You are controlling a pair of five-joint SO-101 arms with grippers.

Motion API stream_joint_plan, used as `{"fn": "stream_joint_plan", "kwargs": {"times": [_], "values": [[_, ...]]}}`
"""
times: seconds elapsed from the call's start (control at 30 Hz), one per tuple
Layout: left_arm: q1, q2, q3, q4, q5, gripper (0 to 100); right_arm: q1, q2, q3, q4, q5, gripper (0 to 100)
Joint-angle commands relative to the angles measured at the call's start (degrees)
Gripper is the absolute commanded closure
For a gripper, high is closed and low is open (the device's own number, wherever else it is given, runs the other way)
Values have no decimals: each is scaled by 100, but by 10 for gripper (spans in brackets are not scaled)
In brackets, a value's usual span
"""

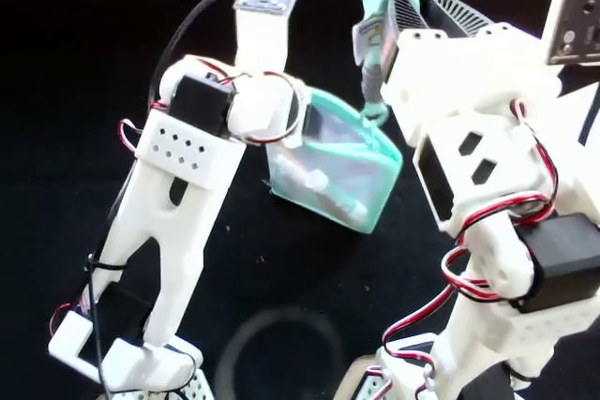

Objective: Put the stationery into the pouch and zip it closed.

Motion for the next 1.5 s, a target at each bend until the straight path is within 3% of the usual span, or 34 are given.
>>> {"fn": "stream_joint_plan", "kwargs": {"times": [0.0,0.53,0.63,0.77,0.93,1.1,1.33,1.47], "values": [[136,-207,-295,325,44,723,-31,-154,101,-31,255,993],[145,-1376,-2501,1468,53,723,-31,-136,295,-242,246,993],[488,-1402,-2571,1644,53,723,-31,-136,338,-391,246,993],[936,-1402,-2176,1653,53,741,-22,-136,338,-391,237,993],[734,-1411,-2070,1653,18,1000,-22,-136,295,-497,237,993],[259,-1411,-1807,1653,18,995,-22,-136,312,-760,237,993],[-57,-1411,13,1635,0,992,-22,-136,312,-752,237,993],[-22,-1402,1015,888,0,992,-22,-136,338,-752,237,993]]}}
